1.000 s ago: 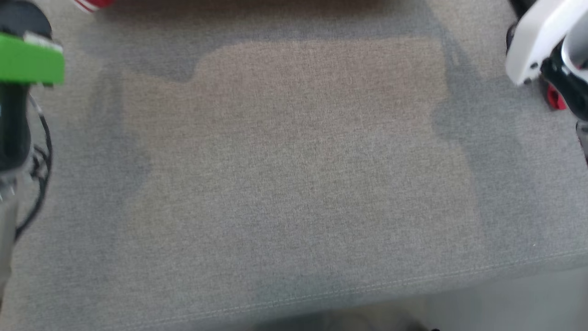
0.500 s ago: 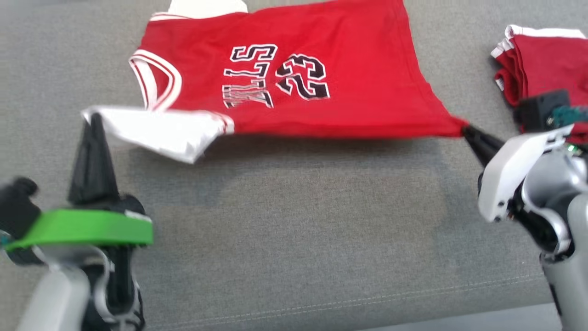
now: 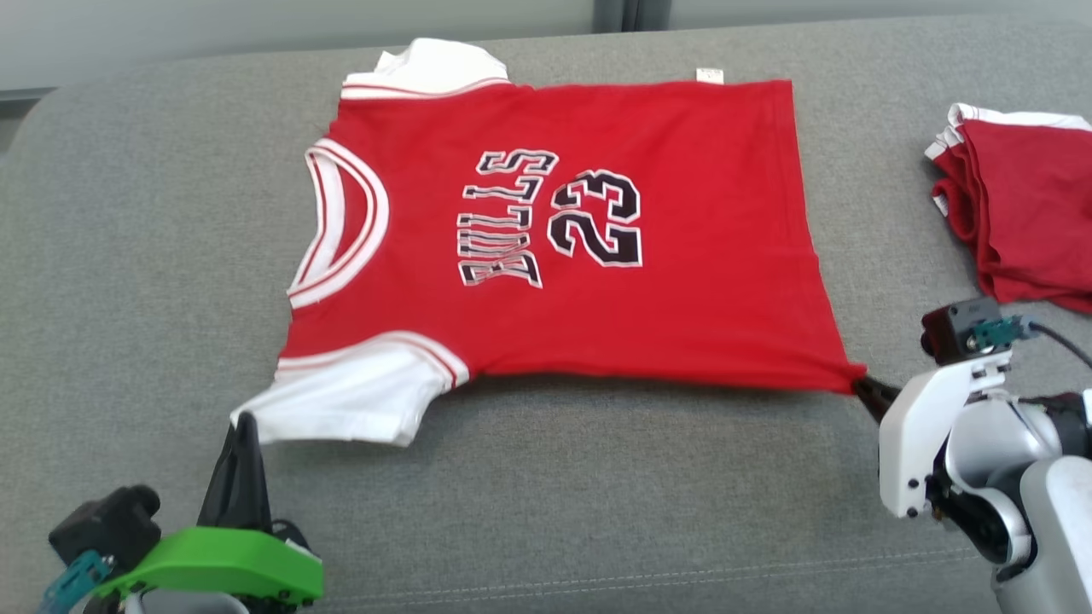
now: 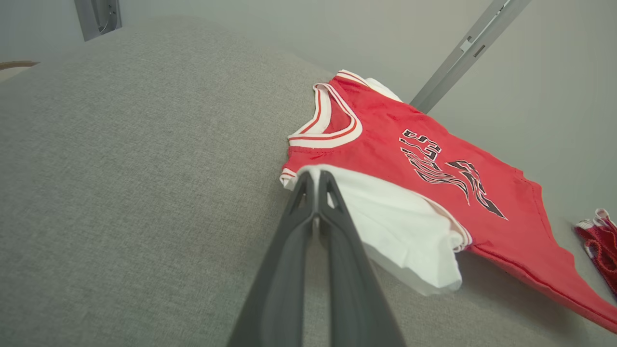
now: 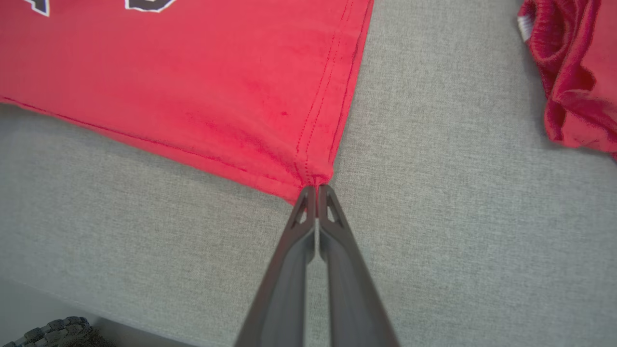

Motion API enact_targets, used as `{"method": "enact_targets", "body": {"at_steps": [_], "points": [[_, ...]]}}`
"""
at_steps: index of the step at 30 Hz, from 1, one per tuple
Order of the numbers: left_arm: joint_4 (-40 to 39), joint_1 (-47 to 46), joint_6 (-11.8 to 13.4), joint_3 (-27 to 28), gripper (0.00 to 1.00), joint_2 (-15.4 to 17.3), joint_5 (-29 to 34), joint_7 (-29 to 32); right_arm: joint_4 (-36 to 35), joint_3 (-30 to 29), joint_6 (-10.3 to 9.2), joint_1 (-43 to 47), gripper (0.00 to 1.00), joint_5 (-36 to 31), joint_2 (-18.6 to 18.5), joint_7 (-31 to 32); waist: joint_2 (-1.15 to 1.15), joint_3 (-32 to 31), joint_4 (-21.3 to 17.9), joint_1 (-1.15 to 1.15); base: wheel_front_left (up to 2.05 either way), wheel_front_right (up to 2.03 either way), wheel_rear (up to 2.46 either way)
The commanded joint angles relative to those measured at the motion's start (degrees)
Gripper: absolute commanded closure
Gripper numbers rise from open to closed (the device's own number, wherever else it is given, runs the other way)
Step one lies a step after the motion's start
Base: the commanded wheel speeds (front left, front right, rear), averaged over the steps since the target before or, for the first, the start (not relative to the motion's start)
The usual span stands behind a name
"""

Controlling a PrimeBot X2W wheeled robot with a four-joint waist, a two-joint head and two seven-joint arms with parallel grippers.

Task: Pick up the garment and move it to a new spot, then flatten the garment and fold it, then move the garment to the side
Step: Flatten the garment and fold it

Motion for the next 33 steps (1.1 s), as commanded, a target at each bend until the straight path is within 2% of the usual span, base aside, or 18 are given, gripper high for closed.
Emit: {"method": "enact_targets", "body": {"at_steps": [1,9,19,28,33], "points": [[0.0,1.3,0.4,0.3,1.0,0.8,-0.4,0.2,0.3,0.0,-0.02,1.2,1.0,-0.2,-0.1,0.5,0.0,-1.0,0.8,0.01,0.0,0.0,0.0],[-2.7,8.0,2.4,0.3,1.0,2.7,-1.8,3.3,0.6,0.0,-0.02,6.5,1.0,1.3,0.1,4.0,0.0,-2.6,2.0,0.01,0.0,0.0,0.0],[-8.9,13.5,4.4,0.4,1.0,4.6,-3.0,5.9,-3.0,-0.7,-0.02,11.0,1.0,3.9,0.3,8.6,0.0,-3.0,2.3,0.01,0.0,0.0,0.0],[-9.4,2.1,3.1,-1.7,1.0,5.1,0.3,8.2,-8.3,-4.5,-0.02,8.6,1.0,10.3,5.3,7.1,0.0,-2.8,1.4,0.01,0.0,0.0,0.0],[-1.5,-10.3,0.8,-4.7,1.0,3.1,2.0,10.1,-8.1,-6.0,-0.02,4.3,1.0,12.3,7.8,6.5,0.0,-1.5,0.8,0.01,0.0,0.0,0.0]]}}
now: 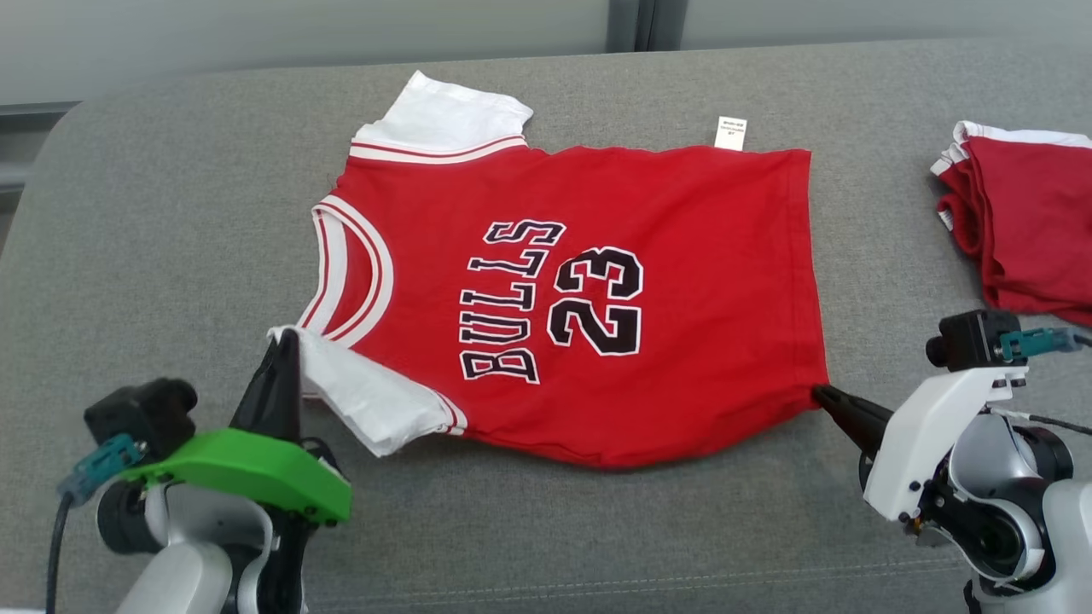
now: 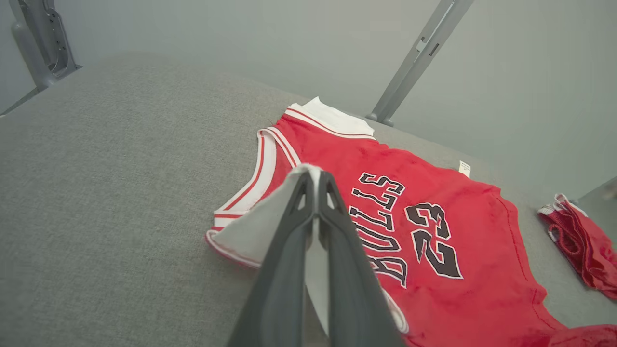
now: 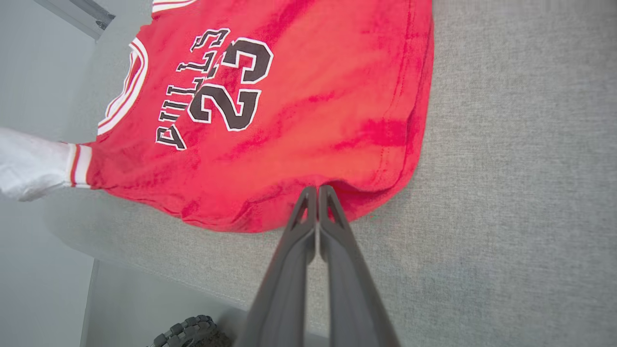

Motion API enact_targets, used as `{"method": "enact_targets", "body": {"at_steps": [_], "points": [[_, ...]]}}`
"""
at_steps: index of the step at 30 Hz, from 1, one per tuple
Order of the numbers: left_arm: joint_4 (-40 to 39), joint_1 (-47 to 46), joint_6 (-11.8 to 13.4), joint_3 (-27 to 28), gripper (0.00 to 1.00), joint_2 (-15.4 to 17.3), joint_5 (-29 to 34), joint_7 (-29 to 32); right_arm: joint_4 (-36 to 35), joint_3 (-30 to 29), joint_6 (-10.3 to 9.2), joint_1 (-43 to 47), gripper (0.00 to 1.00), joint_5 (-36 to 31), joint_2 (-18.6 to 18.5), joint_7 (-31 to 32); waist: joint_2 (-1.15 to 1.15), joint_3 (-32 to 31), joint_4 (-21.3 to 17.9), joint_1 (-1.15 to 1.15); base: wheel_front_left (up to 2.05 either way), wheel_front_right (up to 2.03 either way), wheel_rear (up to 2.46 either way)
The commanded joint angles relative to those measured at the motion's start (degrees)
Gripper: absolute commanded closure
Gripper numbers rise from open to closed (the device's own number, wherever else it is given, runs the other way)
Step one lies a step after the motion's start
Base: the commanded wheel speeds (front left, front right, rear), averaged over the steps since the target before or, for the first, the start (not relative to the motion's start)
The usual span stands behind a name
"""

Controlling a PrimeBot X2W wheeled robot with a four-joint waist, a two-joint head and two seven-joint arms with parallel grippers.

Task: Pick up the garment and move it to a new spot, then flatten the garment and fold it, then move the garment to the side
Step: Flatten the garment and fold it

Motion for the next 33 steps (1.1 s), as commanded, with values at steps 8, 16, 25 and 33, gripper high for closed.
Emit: {"method": "enact_targets", "body": {"at_steps": [8,16,25,33], "points": [[12.0,-12.3,-3.3,-2.1,1.0,-3.5,1.7,-0.6,4.9,-2.2,0.0,-6.9,1.0,-1.3,2.6,-3.5,0.0,2.5,-1.3,0.0,0.0,0.0,0.0],[24.0,-22.7,-5.3,-3.2,1.0,-5.8,3.6,-1.9,11.6,-2.7,0.0,-13.2,1.0,-3.8,4.0,-6.3,0.0,5.3,-2.1,0.0,0.0,0.0,0.0],[34.0,-30.0,-7.2,-4.2,1.0,-7.3,5.2,-3.6,18.4,-2.5,0.0,-16.2,1.0,-7.0,4.0,-8.7,0.0,7.2,-2.5,0.0,0.0,0.0,0.0],[39.4,-33.8,-9.1,-5.1,1.0,-8.6,5.5,-4.9,21.5,-1.3,0.0,-16.5,1.0,-7.8,3.3,-9.9,0.0,7.9,-2.9,0.0,0.0,0.0,0.0]]}}
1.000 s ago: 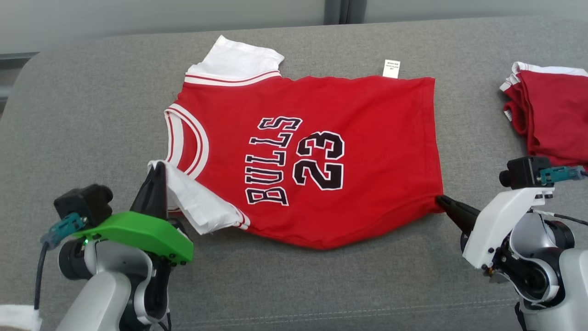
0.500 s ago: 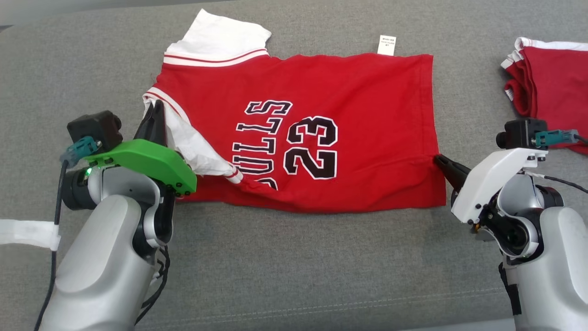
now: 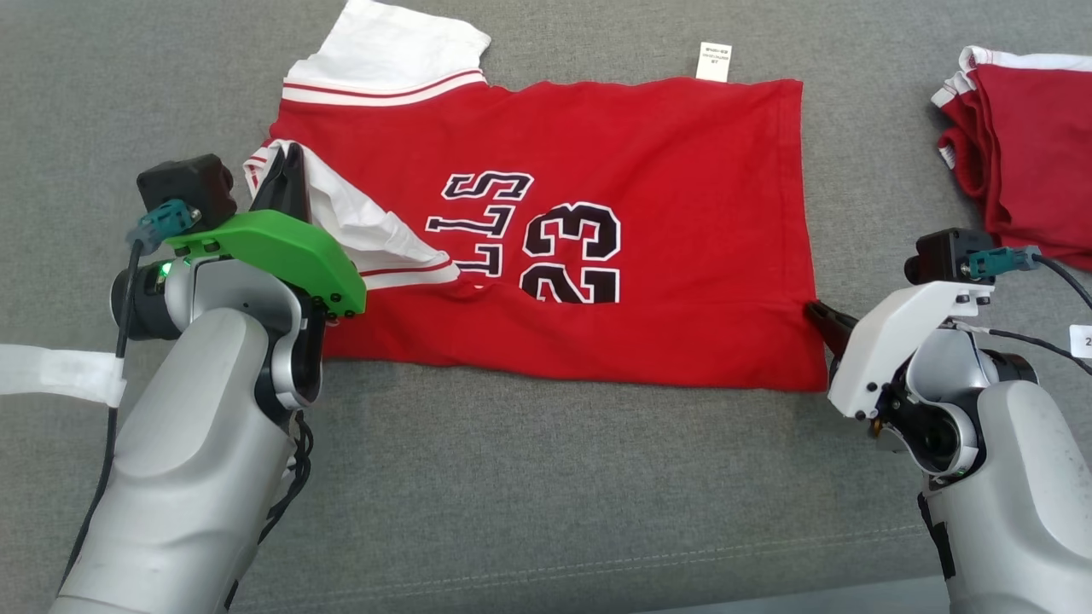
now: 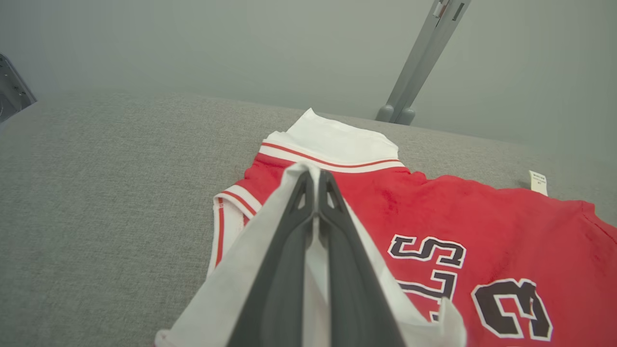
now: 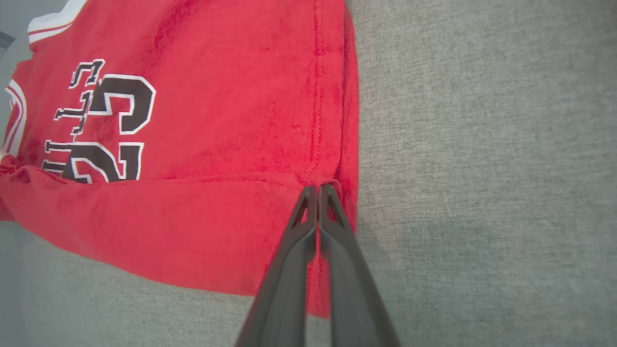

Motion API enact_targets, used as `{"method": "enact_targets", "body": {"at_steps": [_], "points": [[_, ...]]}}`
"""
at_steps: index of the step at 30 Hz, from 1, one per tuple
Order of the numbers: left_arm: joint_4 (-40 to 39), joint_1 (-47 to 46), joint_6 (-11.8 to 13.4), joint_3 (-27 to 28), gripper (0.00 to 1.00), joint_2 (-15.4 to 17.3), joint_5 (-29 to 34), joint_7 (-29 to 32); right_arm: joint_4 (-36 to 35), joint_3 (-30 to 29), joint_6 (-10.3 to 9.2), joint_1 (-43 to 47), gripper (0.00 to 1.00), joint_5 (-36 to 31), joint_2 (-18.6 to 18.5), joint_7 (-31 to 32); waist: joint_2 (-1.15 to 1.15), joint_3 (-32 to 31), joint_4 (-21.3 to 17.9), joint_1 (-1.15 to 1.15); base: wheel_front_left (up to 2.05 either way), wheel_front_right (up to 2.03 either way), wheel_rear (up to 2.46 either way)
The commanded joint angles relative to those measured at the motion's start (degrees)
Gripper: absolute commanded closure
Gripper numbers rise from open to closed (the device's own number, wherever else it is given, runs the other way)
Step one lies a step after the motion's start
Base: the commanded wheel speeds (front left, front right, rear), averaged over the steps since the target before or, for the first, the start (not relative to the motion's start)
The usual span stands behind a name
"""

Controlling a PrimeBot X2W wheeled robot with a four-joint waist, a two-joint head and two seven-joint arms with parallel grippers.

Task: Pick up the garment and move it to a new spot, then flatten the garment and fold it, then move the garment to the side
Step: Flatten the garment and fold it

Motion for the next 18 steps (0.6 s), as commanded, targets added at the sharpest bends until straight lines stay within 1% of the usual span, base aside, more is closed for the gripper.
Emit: {"method": "enact_targets", "body": {"at_steps": [1,7,18], "points": [[0.9,-1.5,-0.4,-0.1,1.0,-0.2,0.5,-0.5,0.6,-0.2,0.0,-0.3,1.0,-0.6,-0.6,-0.6,0.0,0.2,-0.2,0.0,0.0,0.0,0.0],[3.8,-3.9,-1.0,-0.5,1.0,-0.4,1.0,-1.1,2.0,-0.7,0.0,-0.7,1.0,-1.6,-0.5,-2.0,0.0,0.6,-0.7,0.0,0.0,0.0,0.0],[8.4,-5.9,-0.3,-0.5,1.0,0.4,1.2,-1.5,2.6,0.0,0.0,-1.9,1.0,-1.2,0.0,-4.3,0.0,1.9,-1.0,0.0,0.0,0.0,0.0]]}}
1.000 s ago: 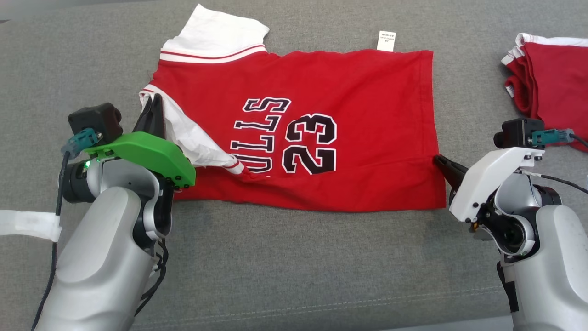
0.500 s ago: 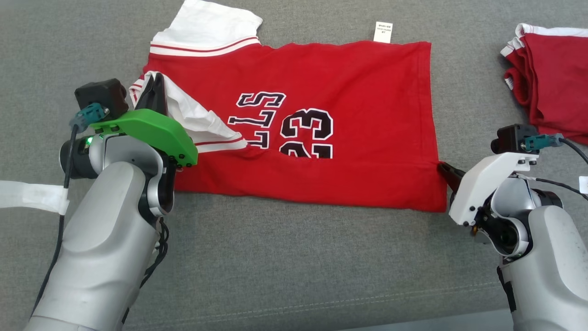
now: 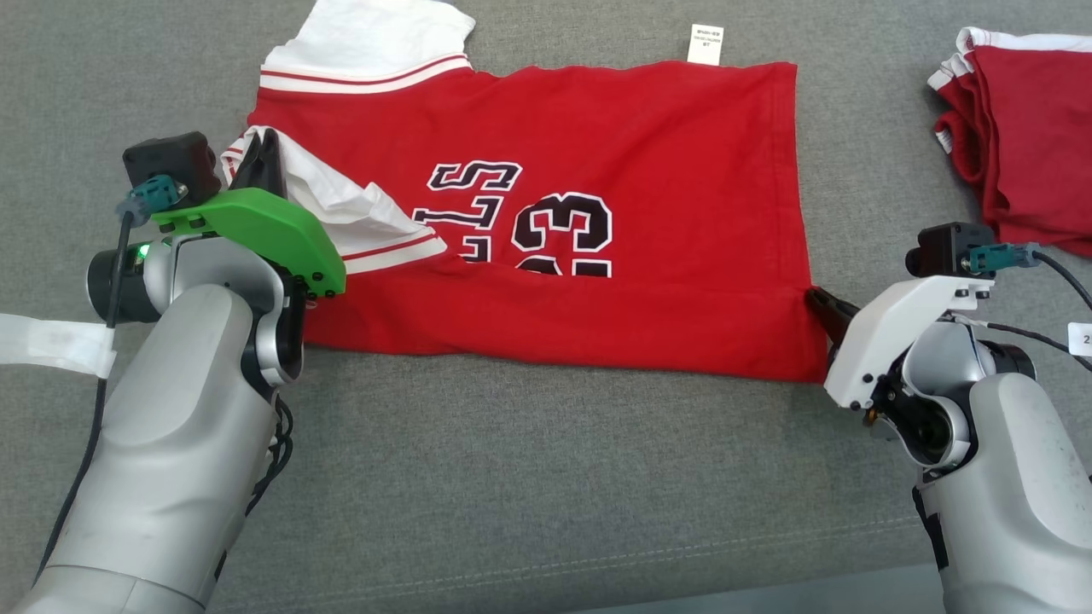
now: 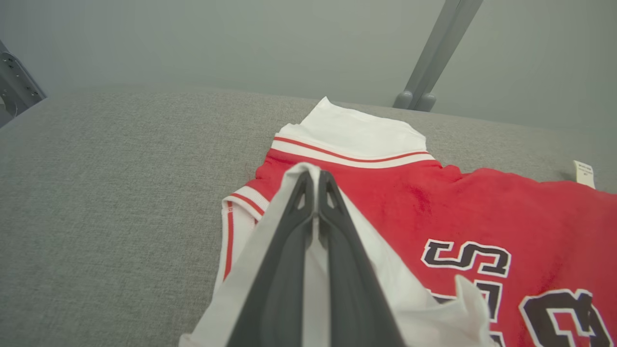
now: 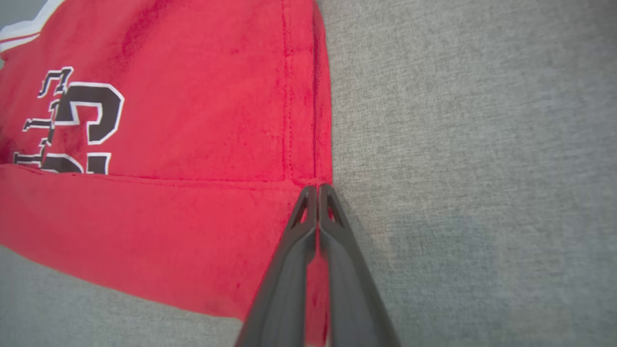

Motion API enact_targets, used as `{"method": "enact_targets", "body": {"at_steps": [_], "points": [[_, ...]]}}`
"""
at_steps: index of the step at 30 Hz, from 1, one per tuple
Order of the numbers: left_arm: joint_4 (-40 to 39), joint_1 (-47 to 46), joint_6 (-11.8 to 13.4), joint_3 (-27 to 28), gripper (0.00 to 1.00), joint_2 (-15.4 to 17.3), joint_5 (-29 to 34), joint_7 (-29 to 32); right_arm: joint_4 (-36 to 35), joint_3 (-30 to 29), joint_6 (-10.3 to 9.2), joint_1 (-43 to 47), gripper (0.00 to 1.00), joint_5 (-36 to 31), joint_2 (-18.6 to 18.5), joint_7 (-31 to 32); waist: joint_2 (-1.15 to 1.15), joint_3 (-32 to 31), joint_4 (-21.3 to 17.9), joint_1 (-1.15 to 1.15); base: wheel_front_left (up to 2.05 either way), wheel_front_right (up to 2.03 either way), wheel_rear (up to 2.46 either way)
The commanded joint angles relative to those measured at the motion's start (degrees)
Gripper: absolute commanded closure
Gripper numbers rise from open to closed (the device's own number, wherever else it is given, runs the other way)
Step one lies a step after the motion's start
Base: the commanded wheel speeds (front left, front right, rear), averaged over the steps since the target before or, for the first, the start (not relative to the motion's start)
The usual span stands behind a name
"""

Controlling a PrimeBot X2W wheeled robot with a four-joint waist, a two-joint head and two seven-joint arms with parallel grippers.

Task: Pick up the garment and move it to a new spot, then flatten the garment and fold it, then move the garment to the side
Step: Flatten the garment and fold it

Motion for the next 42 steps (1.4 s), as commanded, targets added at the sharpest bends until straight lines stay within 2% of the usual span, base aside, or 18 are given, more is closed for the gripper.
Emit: {"method": "enact_targets", "body": {"at_steps": [1,12,13,14,15,26,34,37,42], "points": [[0.4,-1.1,0.3,0.1,1.0,0.5,0.2,-0.5,0.0,0.0,0.0,-0.8,1.0,0.1,-0.1,-0.3,0.0,0.1,0.0,0.0,0.0,0.0,0.0],[5.1,-2.1,0.1,-0.6,1.0,0.1,0.3,-1.2,0.3,0.5,0.0,-2.5,1.0,0.8,-0.2,-3.0,0.0,-0.3,0.5,0.0,0.0,0.0,0.0],[5.4,-2.3,0.3,-0.7,0.95,0.2,0.7,-1.7,0.4,0.2,0.0,-2.8,0.63,0.4,-0.1,-3.7,0.0,-0.4,0.5,0.0,0.0,0.0,0.0],[5.8,-2.3,0.3,-0.9,0.55,0.3,0.8,-2.0,0.9,-0.3,0.0,-2.8,0.63,0.1,0.0,-4.4,0.0,-0.4,0.5,0.0,0.0,0.0,0.0],[6.2,-2.3,0.5,-0.8,0.0,0.3,0.8,-2.4,1.2,-0.6,0.0,-2.9,0.0,-0.3,0.1,-5.1,0.0,-0.6,0.5,0.0,0.0,0.0,0.0],[8.2,1.4,0.1,-1.5,0.0,2.2,1.8,-6.4,0.6,1.5,0.0,-1.2,0.0,1.2,-1.1,-9.9,0.0,-2.7,1.3,0.0,0.0,0.0,0.0],[6.3,8.9,0.6,-4.7,0.0,2.5,3.3,-6.2,-6.1,-0.5,0.0,5.5,0.0,-2.2,-2.5,-7.2,0.0,-4.1,2.4,0.0,0.0,0.0,0.0],[5.5,11.3,1.5,-5.7,0.0,2.6,3.7,-5.9,-8.8,-1.5,0.0,8.5,0.0,-3.5,-1.3,-6.8,0.0,-4.3,2.3,0.0,0.0,0.0,0.0],[5.3,13.0,2.7,-6.4,0.0,3.1,3.7,-5.0,-9.1,-2.0,0.0,10.8,0.0,-4.5,0.0,-6.1,0.0,-4.5,2.3,0.0,0.0,0.0,0.0]]}}
